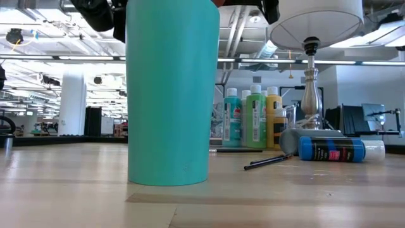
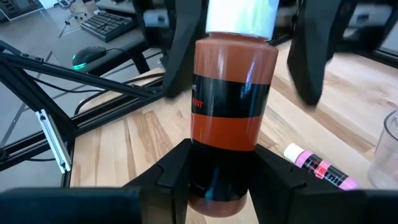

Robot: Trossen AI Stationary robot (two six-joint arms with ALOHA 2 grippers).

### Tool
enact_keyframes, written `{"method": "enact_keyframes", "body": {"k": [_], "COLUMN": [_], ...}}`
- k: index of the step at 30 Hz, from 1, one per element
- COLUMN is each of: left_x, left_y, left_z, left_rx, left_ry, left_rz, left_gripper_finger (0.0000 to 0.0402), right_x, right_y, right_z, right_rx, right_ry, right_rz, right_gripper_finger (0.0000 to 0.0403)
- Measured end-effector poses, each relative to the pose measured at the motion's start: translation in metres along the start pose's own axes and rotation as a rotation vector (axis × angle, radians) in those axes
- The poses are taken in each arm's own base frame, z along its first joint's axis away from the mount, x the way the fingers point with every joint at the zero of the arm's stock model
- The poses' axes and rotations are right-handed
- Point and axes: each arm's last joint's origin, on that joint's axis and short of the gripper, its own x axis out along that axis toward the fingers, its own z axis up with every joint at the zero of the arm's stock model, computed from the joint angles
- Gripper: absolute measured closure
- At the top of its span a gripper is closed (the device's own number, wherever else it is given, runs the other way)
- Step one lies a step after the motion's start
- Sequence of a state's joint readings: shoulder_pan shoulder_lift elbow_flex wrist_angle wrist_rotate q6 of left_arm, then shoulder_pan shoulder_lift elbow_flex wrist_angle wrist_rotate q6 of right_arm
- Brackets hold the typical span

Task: Pick & Place Paint Supplies
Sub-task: Put the small orange paint bottle into the transparent bin

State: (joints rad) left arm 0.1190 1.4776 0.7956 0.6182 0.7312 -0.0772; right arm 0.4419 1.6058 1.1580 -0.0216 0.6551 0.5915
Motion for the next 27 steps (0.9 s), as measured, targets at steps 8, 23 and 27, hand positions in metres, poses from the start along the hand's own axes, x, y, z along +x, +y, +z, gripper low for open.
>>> {"method": "enact_keyframes", "body": {"k": [8, 23, 27], "left_x": [0.008, 0.009, 0.011], "left_y": [0.003, 0.001, -0.002], "left_z": [-0.006, 0.006, 0.006], "left_rx": [0.031, 0.049, 0.048], "left_ry": [-0.020, -0.069, -0.067], "left_rz": [0.035, 0.027, 0.015], "left_gripper_finger": [0.0183, 0.0183, 0.0183], "right_x": [0.001, 0.001, 0.002], "right_y": [-0.001, -0.002, -0.003], "right_z": [0.001, 0.001, 0.002], "right_rx": [0.002, -0.012, -0.011], "right_ry": [-0.001, -0.002, -0.004], "right_rz": [-0.005, -0.006, -0.011], "right_gripper_finger": [0.0279, 0.0279, 0.0279]}}
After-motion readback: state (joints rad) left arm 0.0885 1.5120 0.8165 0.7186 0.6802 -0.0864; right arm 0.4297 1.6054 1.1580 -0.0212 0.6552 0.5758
